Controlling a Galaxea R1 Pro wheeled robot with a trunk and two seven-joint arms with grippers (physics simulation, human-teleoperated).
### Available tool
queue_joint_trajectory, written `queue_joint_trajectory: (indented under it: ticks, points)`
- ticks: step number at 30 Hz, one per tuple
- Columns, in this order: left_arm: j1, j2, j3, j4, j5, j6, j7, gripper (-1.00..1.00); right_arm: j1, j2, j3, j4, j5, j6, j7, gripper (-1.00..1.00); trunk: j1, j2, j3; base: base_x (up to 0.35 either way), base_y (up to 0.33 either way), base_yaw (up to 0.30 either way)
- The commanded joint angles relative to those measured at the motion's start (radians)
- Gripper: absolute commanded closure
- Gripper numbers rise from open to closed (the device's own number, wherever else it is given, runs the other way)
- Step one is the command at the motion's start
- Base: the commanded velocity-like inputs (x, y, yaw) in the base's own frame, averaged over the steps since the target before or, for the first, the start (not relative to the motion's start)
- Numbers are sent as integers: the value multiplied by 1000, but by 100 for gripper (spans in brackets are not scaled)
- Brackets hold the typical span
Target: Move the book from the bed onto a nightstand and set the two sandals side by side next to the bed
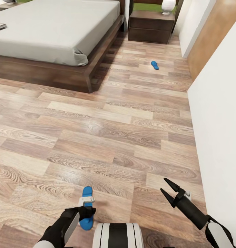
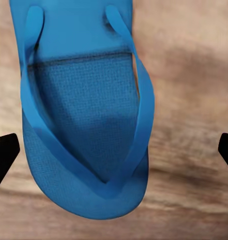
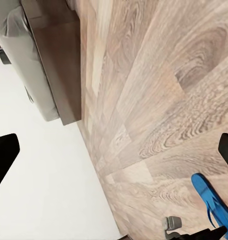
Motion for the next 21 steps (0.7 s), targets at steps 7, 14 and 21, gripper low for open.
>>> queue_joint_trajectory:
  ticks: [7,14,21]
  points:
    - [0,0,-1,-1,8,5,1,-100,0,0,-1,0,-3,7,1,-100,0,0,-1,22,0,0]
    - [0,0,0,-1,8,5,1,-100,0,0,-1,0,-3,7,1,-100,0,0,-1,1,0,0]
    - [0,0,1,-1,8,5,3,-100,0,0,-1,0,-3,7,1,-100,0,0,-1,0,0,0]
